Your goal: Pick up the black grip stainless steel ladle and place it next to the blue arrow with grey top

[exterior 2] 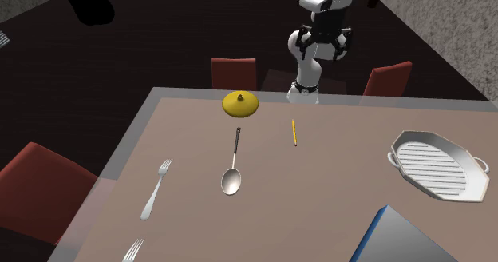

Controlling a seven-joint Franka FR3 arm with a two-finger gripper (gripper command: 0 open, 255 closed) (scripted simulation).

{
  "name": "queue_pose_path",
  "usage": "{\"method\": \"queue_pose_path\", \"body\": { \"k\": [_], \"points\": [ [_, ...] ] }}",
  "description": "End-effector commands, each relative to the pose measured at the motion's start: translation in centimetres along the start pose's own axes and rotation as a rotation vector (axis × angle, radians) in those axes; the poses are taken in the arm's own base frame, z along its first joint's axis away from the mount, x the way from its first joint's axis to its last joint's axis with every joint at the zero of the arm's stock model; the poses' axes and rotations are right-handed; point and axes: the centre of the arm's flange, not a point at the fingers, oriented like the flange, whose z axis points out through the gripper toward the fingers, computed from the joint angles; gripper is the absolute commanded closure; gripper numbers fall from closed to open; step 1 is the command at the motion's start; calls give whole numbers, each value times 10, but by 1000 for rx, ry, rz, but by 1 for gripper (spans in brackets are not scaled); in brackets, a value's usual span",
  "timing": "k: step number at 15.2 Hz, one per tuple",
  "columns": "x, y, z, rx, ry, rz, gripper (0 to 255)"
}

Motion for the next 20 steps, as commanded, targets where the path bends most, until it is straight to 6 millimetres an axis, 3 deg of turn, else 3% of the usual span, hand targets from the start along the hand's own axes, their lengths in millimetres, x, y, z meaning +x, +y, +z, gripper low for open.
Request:
{"method": "queue_pose_path", "body": {
  "k": [1,20],
  "points": [
    [0,0,0,0,0,0,0],
    [160,122,127,-99,39,-120,0]
  ]
}}
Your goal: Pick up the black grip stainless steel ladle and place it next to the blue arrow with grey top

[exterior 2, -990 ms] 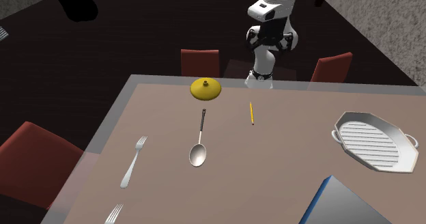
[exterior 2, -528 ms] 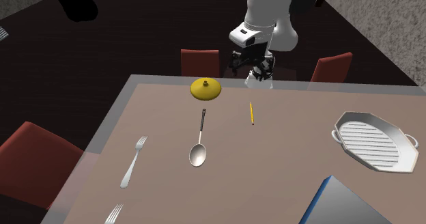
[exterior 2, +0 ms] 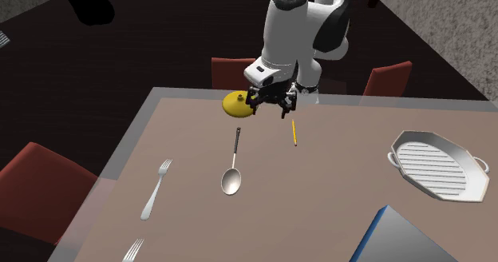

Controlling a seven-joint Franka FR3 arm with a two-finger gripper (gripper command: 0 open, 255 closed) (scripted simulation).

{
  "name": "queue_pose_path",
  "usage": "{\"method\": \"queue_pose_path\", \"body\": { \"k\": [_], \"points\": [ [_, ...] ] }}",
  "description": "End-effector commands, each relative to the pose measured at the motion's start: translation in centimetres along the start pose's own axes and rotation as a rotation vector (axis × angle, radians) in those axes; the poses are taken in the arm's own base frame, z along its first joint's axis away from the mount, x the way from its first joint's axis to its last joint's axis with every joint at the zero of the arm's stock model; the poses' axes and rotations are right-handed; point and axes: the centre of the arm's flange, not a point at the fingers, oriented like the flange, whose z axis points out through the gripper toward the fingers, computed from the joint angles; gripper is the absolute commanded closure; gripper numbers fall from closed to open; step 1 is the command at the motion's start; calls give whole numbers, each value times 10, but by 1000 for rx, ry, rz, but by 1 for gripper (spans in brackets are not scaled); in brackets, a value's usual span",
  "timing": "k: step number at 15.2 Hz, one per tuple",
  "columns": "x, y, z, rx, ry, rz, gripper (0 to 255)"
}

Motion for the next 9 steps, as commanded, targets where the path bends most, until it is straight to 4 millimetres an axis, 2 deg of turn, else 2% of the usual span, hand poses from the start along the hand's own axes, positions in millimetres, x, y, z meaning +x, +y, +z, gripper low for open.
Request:
{"method": "queue_pose_path", "body": {
  "k": [1,9],
  "points": [
    [15,16,15,-12,6,-14,0],
    [81,68,70,-54,22,-64,0]
  ]
}}
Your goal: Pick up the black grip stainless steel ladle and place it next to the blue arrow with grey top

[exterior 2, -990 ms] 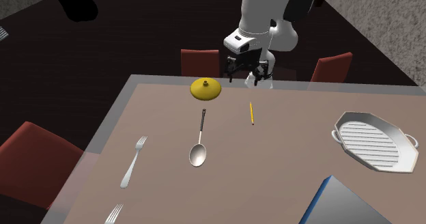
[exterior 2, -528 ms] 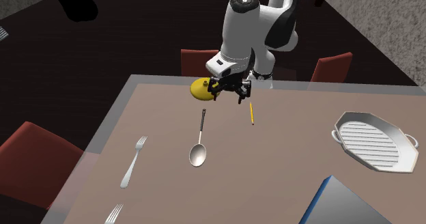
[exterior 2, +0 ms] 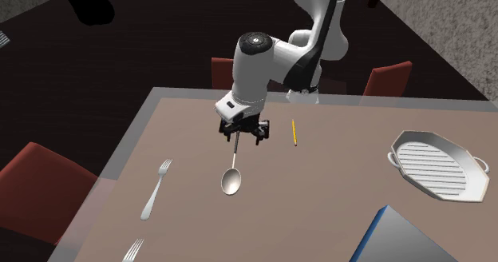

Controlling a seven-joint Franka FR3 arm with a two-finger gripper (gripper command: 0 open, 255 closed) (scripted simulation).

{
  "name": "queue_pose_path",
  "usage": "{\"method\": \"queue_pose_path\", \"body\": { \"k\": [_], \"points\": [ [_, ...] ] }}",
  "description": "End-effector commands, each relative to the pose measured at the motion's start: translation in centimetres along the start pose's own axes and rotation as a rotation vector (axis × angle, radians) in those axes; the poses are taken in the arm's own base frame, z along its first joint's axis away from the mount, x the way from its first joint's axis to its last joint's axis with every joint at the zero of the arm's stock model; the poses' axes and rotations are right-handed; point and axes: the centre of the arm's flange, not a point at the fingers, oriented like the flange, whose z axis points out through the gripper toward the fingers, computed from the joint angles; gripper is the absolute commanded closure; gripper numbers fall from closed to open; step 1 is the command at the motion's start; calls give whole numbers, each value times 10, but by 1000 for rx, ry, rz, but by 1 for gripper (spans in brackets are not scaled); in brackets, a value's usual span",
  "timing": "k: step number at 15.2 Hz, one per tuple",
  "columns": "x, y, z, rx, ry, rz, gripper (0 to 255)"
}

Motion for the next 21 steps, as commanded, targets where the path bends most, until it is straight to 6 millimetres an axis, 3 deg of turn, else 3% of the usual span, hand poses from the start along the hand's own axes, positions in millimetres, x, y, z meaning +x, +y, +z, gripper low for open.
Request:
{"method": "queue_pose_path", "body": {
  "k": [1,2,10,18,19,21],
  "points": [
    [16,11,14,-11,4,-14,0],
    [24,18,21,-17,7,-20,0],
    [25,18,61,-17,7,-21,0],
    [25,18,61,-17,7,-21,0],
    [25,18,61,-17,7,-21,255],
    [25,18,61,-17,7,-21,255]
  ]
}}
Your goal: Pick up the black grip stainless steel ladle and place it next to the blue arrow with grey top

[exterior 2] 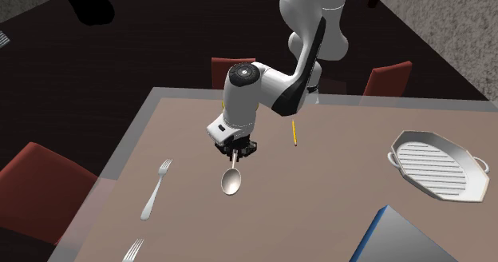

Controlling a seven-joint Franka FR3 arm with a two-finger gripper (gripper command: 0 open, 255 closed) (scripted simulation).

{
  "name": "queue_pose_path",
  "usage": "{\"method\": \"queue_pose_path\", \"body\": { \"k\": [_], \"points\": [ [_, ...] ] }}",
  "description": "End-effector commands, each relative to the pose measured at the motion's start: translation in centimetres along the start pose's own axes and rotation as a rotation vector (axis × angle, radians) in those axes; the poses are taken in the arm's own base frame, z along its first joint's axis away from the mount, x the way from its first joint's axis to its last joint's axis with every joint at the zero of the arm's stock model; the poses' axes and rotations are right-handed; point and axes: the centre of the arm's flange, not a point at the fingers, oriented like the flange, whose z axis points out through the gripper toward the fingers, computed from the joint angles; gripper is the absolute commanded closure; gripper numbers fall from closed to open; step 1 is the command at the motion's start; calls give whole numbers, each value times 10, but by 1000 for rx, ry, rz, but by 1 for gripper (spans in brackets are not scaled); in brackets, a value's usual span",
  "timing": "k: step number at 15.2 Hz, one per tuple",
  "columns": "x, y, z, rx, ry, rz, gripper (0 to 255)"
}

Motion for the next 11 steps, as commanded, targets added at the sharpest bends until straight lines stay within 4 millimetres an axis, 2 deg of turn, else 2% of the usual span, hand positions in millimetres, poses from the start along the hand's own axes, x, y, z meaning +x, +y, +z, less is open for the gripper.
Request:
{"method": "queue_pose_path", "body": {
  "k": [1,7,11],
  "points": [
    [0,0,0,0,0,0,255],
    [0,0,0,0,0,0,255],
    [1,2,-21,0,0,0,255]
  ]
}}
